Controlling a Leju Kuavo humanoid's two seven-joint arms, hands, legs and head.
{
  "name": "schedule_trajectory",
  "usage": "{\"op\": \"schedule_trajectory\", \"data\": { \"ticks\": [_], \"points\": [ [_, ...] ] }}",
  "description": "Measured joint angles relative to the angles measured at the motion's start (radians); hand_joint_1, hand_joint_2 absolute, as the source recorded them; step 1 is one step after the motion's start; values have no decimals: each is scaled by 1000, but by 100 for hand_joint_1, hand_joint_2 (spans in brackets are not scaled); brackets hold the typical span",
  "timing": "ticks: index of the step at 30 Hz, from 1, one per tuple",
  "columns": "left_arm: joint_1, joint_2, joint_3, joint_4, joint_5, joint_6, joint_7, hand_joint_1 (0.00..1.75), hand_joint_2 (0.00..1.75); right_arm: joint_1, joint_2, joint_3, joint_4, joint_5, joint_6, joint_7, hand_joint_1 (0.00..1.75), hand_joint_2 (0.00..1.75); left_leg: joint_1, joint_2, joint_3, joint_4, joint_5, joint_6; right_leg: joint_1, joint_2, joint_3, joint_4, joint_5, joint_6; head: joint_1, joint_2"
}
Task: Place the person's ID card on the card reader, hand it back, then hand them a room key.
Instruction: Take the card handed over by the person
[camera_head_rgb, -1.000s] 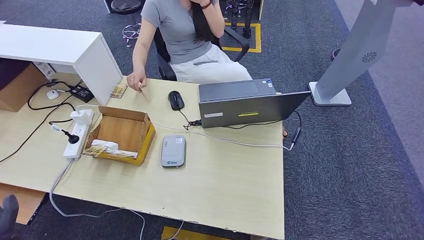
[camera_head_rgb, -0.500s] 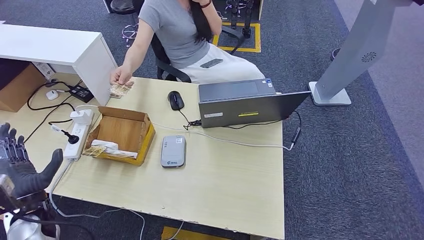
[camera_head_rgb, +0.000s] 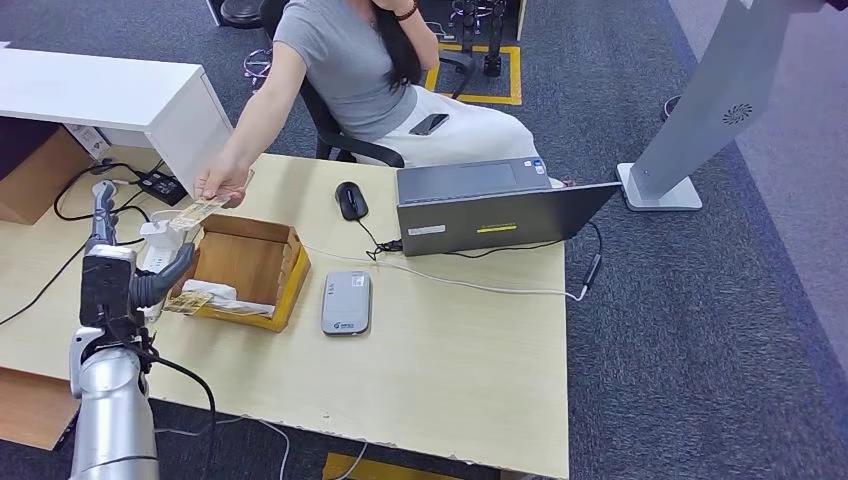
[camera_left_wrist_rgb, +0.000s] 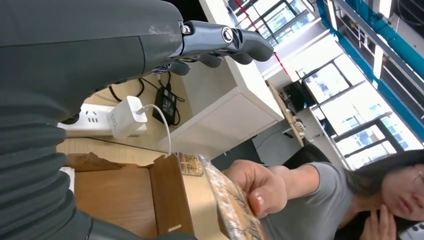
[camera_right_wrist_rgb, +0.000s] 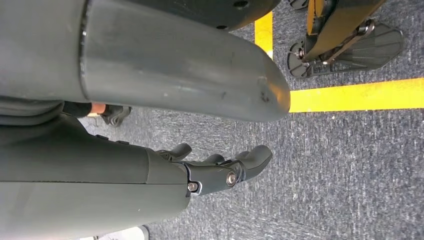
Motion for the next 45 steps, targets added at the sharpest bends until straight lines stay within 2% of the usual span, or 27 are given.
{"op": "schedule_trajectory", "data": {
  "ticks": [5, 9, 36, 45],
  "points": [
    [-60, 34, -57, 69, -91, 47, 40, 0, 175, -1, 2, 10, 0, 16, 9, 4, 0, 0, 0, 0, 0, 0, 0, 0, 0, 0, 0, 0, 0, 0, 0, 0],
    [-114, 66, -106, 129, -175, 91, 78, 0, 175, -2, 4, 21, 0, 31, 12, 8, 0, 175, 0, 0, 0, 0, 0, 0, 0, 0, 0, 0, 0, 0, 0, 0],
    [-530, 303, -467, 599, -775, 405, 351, 0, 175, -37, 12, 101, 0, 160, 55, 56, 0, 175, 1, 1, 0, 0, 1, 0, 0, 2, 0, 1, 1, 0, 0, 0],
    [-603, 346, -535, 693, -894, 471, 406, 0, 175, -40, 12, 116, 0, 189, 64, 72, 0, 175, 1, 2, 0, 0, 1, 0, 0, 3, -1, 1, 1, 0, 0, 0]
  ]
}}
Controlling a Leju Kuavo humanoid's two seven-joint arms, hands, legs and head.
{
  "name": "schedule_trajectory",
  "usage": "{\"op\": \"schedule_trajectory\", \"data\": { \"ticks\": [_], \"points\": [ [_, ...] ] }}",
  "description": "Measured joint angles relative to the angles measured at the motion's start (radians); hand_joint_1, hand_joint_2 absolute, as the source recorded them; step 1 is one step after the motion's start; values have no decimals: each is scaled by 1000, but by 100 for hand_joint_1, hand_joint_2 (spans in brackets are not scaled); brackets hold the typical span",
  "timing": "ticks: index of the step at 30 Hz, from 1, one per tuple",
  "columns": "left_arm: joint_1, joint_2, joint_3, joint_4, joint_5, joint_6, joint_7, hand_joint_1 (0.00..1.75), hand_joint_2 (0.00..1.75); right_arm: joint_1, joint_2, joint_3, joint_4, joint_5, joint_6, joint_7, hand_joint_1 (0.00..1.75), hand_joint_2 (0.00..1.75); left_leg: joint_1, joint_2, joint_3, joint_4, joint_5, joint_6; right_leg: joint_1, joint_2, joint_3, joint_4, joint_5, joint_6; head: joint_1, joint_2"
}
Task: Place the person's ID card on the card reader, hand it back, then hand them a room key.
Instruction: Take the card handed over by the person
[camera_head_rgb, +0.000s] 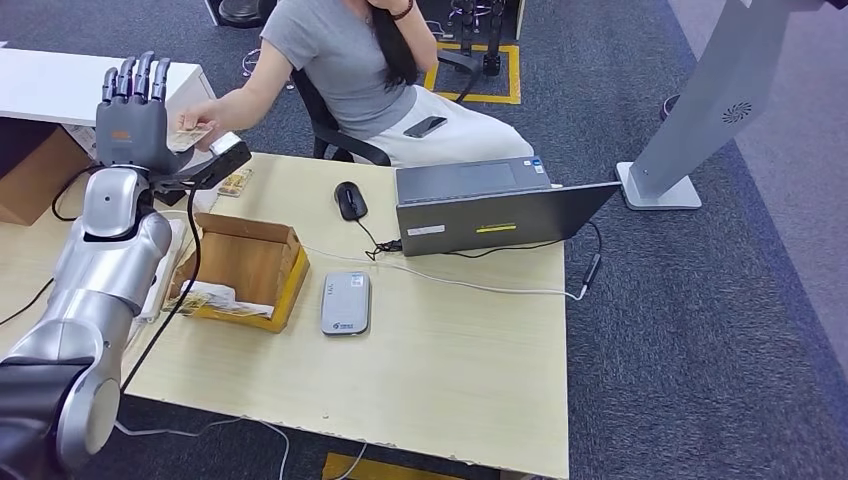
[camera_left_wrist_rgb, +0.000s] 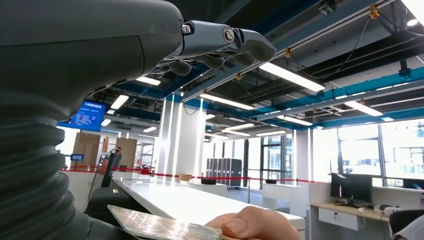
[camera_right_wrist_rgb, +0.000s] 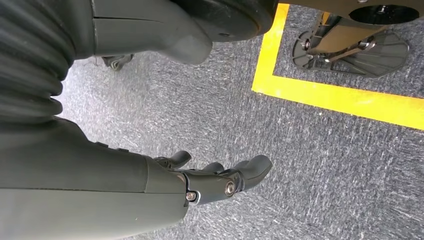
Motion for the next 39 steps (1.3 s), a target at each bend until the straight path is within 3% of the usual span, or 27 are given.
{"op": "schedule_trajectory", "data": {
  "ticks": [8, 12, 39],
  "points": [
    [-20, 6, -21, 44, -3, 14, 5, 0, 175, 2, 0, 3, 0, 3, 0, 10, 0, 175, 0, 0, 0, 0, 0, 0, 0, 0, 0, 0, 0, 0, 0, 0],
    [-27, 6, -29, 54, -2, 14, 4, 175, 175, 2, 0, 4, 0, 4, 0, 9, 0, 175, 0, 0, 0, 0, 0, 0, 0, 0, 0, 0, 0, 0, 0, 0],
    [-26, -27, -57, 69, 76, -28, -47, 175, 175, 3, 0, 7, 0, 18, 2, 4, 0, 175, 0, 0, 0, 0, 0, 0, 0, 0, 0, 0, 0, 0, 0, 0]
  ]
}}
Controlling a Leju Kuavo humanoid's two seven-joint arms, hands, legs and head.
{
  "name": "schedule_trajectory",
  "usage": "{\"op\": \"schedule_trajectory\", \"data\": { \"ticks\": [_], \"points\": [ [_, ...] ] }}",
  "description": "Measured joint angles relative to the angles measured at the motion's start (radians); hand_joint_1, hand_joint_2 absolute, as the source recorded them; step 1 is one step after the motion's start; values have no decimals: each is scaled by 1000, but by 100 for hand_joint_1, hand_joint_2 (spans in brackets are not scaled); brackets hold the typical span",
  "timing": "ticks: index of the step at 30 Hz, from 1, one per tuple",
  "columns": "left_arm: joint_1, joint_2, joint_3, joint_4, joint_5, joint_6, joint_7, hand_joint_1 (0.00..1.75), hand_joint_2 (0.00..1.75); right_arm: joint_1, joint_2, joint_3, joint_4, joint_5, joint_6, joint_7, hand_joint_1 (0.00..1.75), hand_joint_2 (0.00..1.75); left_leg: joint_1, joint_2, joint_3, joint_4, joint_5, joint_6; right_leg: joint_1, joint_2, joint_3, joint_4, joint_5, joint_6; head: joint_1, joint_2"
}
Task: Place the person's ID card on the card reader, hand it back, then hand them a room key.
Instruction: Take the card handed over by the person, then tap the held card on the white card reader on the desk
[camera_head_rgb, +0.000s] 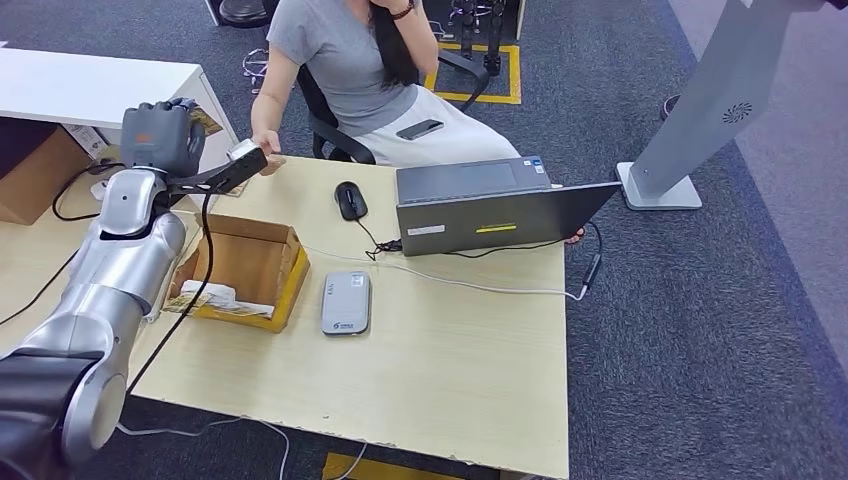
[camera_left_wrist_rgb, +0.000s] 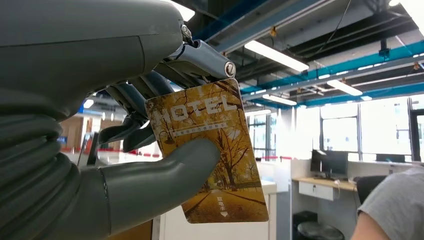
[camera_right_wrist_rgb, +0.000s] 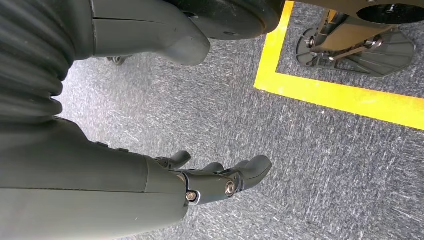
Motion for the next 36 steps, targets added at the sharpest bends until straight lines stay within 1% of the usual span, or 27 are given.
{"op": "schedule_trajectory", "data": {
  "ticks": [3, 6, 12, 16, 19, 25, 36],
  "points": [
    [33, -32, -10, -29, 47, -42, -29, 175, 175, 0, 1, 0, 0, 1, -2, 8, 0, 175, 0, -1, 0, 0, 0, 0, 0, 0, 0, 0, 0, 0, 0, 0],
    [95, -73, -45, -106, 64, -89, -22, 175, 175, 0, 3, 0, 0, 3, -4, 12, 0, 175, 0, -1, -1, 1, 0, 0, 0, -1, 0, 0, 0, 0, 0, 0],
    [201, -140, -152, -262, 81, -153, -16, 175, 175, 5, 6, -2, 0, 10, -6, 3, 0, 175, 0, -1, -2, 2, 0, 0, 0, 0, 0, 0, 0, 1, 0, 0],
    [254, -172, -225, -340, 83, -175, 1, 175, 175, 7, 6, -2, 0, 13, -7, -2, 0, 175, 0, 0, -2, 2, 0, 0, 0, 0, 0, 0, 0, 1, 0, 0],
    [269, -181, -249, -373, 84, -177, 5, 175, 175, 9, 6, -3, 0, 13, -7, -2, 0, 175, 0, 0, -2, 2, 0, 0, 0, 0, -1, 0, 0, 1, 0, 0],
    [278, -185, -268, -399, 85, -179, 6, 175, 175, 9, 6, -6, 0, 13, -7, -2, 0, 175, 1, 0, -2, 2, 0, 0, 0, 0, -1, 0, 0, 0, 0, 0],
    [283, -186, -273, -407, 85, -179, 6, 175, 175, 9, 6, -8, 0, 13, -7, -2, 0, 175, 1, 0, -2, 2, 0, 0, 0, 0, -1, 0, 0, 0, 0, 0]
  ]
}}
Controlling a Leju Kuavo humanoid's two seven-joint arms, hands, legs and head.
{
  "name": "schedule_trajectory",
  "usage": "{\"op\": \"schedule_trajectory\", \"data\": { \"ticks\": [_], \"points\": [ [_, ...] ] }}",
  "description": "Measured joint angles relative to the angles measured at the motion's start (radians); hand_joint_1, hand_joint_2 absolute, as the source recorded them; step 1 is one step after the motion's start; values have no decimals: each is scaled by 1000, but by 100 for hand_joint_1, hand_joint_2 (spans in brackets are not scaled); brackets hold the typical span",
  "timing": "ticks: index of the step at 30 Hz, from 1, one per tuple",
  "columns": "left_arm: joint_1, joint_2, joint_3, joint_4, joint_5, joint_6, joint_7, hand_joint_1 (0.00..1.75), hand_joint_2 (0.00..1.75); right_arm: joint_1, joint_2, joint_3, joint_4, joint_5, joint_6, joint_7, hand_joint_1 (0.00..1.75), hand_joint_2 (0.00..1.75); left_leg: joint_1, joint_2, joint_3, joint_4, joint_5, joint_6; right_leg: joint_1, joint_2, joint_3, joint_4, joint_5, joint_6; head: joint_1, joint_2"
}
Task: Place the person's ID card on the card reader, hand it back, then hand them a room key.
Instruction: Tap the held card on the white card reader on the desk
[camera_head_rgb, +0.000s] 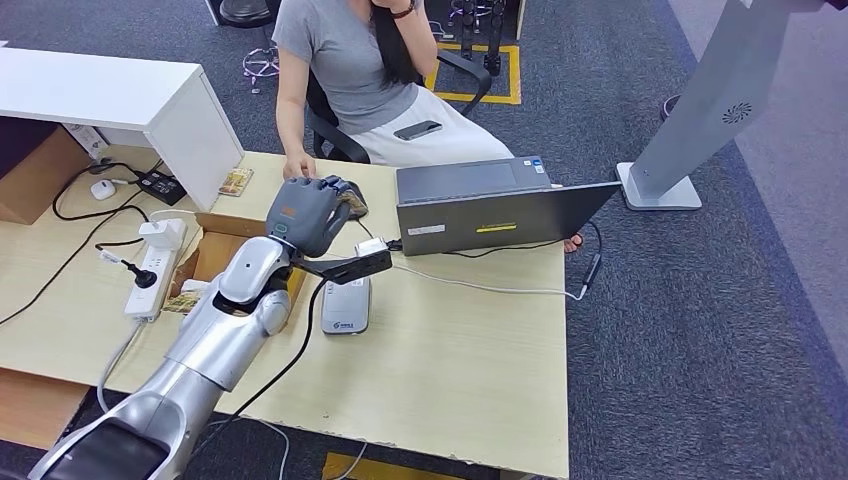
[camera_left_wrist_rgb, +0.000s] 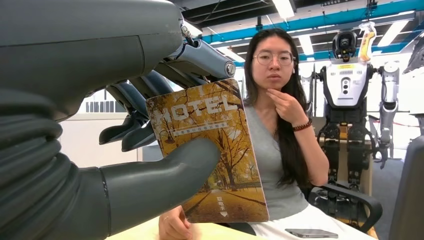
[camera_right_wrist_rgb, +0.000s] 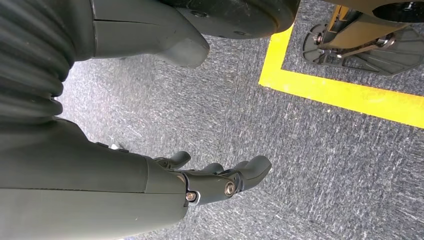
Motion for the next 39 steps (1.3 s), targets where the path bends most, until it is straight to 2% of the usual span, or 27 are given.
{"op": "schedule_trajectory", "data": {
  "ticks": [12, 21, 39],
  "points": [
    [13, -8, -28, -11, 5, -38, 20, 175, 175, 1, 0, -4, 0, 0, -1, 6, 0, 175, 0, 0, 0, 0, 0, 0, 0, 0, 0, 0, 0, 0, 0, 0],
    [38, -22, -73, -5, -79, -218, 215, 175, 175, 5, 9, -23, 0, -14, -27, 22, 0, 175, 0, 0, 0, 0, 0, 0, 0, 0, 0, 0, 0, 0, 0, 0],
    [15, -71, -111, 159, -77, -274, 244, 175, 175, 10, 12, -49, 0, 4, -23, 25, 0, 175, 0, 0, 0, 0, 0, 0, 0, 0, 0, 0, 0, 0, 0, 0]
  ]
}}
